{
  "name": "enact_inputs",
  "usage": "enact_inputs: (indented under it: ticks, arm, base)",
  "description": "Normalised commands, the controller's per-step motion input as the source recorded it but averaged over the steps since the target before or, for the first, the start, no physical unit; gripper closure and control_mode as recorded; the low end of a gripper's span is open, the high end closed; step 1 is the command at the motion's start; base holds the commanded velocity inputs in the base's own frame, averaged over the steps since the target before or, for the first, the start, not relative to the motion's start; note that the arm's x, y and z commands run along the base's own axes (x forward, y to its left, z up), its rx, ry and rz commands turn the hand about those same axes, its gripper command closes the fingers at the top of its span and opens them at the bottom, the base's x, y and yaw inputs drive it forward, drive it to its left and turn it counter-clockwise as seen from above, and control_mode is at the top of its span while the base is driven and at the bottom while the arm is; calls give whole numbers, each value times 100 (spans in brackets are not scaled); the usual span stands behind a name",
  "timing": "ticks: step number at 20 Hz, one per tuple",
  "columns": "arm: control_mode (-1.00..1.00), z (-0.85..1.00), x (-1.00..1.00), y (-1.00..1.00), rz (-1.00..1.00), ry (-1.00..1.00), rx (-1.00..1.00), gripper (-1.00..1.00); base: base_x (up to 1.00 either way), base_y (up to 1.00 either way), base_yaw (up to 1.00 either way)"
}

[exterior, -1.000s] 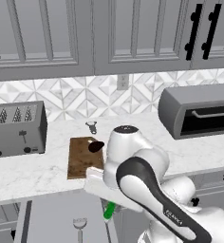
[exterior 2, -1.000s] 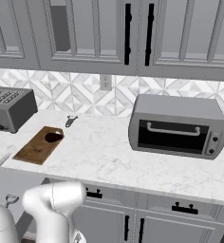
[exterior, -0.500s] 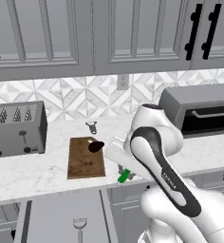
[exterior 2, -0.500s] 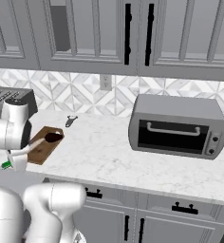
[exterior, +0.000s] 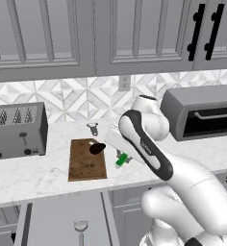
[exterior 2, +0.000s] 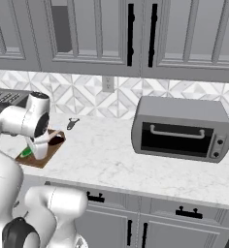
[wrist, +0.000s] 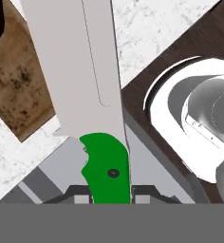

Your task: Place the appropriate cutting tool for cutting the avocado skin on the cutting board.

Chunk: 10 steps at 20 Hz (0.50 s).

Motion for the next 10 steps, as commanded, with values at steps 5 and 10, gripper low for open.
enact_inputs:
  ticks: [5,10]
  arm:
    - [-100,-50,59,6,0,0,-1,100]
    - [-100,-39,56,20,0,0,-1,100]
  base:
    - [0,0,0]
    - [0,0,0]
